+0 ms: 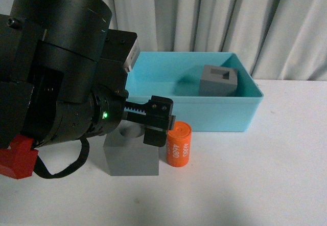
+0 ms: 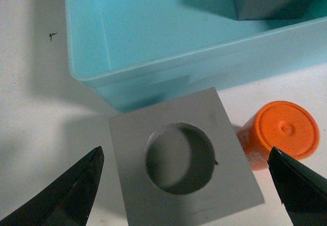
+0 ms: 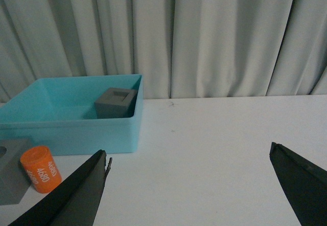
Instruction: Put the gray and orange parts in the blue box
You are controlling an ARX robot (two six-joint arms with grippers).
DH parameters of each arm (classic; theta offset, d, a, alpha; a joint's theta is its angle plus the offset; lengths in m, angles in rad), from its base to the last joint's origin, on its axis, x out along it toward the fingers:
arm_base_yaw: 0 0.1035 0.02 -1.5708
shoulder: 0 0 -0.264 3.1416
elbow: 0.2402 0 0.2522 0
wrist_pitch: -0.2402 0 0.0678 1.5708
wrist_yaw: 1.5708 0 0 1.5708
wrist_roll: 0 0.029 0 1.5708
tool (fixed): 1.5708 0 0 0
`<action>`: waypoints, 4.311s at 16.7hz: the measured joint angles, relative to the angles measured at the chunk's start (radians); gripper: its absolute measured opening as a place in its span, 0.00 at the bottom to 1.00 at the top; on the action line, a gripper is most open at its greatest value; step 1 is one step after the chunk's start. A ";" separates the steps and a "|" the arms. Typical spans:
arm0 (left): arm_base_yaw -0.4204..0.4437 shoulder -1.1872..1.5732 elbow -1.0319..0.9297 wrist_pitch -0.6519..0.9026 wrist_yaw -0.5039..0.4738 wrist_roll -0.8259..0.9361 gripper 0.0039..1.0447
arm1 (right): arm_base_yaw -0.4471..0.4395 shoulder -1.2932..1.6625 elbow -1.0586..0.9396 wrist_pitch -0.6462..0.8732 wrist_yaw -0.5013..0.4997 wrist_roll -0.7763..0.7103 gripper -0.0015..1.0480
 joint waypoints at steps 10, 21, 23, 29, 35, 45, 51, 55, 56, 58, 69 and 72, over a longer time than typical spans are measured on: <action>0.043 0.118 0.083 0.011 -0.013 0.106 0.94 | 0.000 0.000 0.000 0.000 0.000 0.000 0.94; 0.071 0.166 0.086 0.019 -0.011 0.131 0.94 | 0.000 0.000 0.000 0.000 0.000 0.000 0.94; 0.071 0.171 0.092 0.017 -0.014 0.132 0.94 | 0.000 0.000 0.000 0.000 0.000 0.000 0.94; 0.077 0.192 0.121 -0.008 -0.013 0.146 0.94 | 0.000 0.000 0.000 0.000 0.000 0.000 0.94; 0.075 0.192 0.123 -0.051 -0.002 0.151 0.43 | 0.000 0.000 0.000 0.000 0.000 0.000 0.94; 0.139 0.084 0.087 -0.205 0.086 0.073 0.16 | 0.000 0.000 0.000 0.000 0.000 0.000 0.94; 0.171 -0.028 0.085 -0.280 0.150 0.040 0.15 | 0.000 0.000 0.000 0.000 0.000 0.000 0.94; 0.183 -0.152 0.117 -0.375 0.237 -0.017 0.15 | 0.000 0.000 0.000 0.000 0.000 0.000 0.94; 0.194 -0.182 0.126 -0.395 0.251 -0.034 0.15 | 0.000 0.000 0.000 0.000 0.000 0.000 0.94; 0.200 -0.217 0.148 -0.426 0.268 -0.047 0.15 | 0.000 0.000 0.000 0.000 0.000 0.000 0.94; 0.062 -0.199 0.391 -0.544 0.248 -0.143 0.15 | 0.000 0.000 0.000 0.000 0.000 0.000 0.94; 0.030 -0.145 0.477 -0.583 0.224 -0.171 0.15 | 0.000 0.000 0.000 0.000 0.000 0.000 0.94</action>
